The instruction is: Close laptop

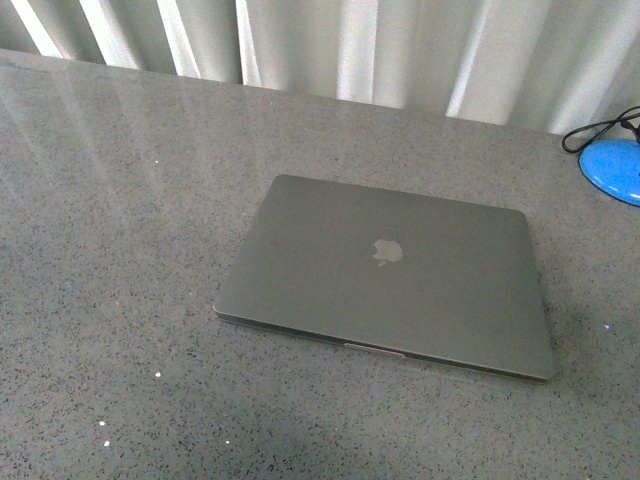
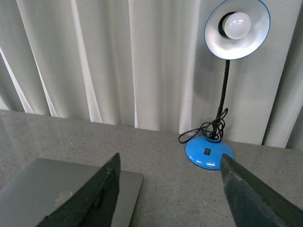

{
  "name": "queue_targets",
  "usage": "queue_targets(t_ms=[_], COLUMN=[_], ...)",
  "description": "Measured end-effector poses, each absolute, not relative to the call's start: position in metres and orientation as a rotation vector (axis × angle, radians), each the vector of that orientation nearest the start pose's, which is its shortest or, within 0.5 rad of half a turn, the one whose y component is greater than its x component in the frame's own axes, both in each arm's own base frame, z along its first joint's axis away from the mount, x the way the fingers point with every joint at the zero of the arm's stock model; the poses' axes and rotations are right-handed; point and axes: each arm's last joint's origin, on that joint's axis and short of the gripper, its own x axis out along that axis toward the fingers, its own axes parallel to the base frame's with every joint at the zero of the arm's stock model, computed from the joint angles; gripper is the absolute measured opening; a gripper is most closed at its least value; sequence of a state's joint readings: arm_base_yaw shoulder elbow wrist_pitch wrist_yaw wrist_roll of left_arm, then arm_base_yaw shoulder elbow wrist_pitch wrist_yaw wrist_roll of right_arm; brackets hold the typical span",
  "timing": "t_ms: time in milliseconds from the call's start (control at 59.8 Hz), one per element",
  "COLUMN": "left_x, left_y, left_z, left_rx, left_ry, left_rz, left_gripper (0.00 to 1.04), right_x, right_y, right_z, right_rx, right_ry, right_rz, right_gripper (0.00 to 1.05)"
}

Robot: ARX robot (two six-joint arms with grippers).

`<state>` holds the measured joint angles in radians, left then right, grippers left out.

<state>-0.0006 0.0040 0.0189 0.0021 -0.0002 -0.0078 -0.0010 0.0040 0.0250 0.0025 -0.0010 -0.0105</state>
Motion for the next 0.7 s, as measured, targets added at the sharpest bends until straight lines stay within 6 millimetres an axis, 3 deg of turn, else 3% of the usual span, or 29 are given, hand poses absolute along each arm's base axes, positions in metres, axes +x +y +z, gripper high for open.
queue_targets(t_ms=[150,201,702], left_x=[0.0968,0.0968,0.0968], left_y=[0.0,0.0,0.0], left_z=[0.1698,0.1698,0.1698], left_rx=[-0.008,-0.006,-0.006], left_ry=[-0.017,-0.017,-0.017], left_rz=[0.0,0.0,0.0], left_gripper=[0.98,0.99,0.98], right_x=[0.0964,0.0964,0.0964], right_y=[0.0,-0.0001,-0.0001], right_z=[0.172,0.172,0.172], right_rx=[-0.011,-0.01,-0.009], right_ry=[-0.023,-0.023,-0.023], right_rz=[0.0,0.0,0.0], right_gripper=[0.88,0.96,0.95])
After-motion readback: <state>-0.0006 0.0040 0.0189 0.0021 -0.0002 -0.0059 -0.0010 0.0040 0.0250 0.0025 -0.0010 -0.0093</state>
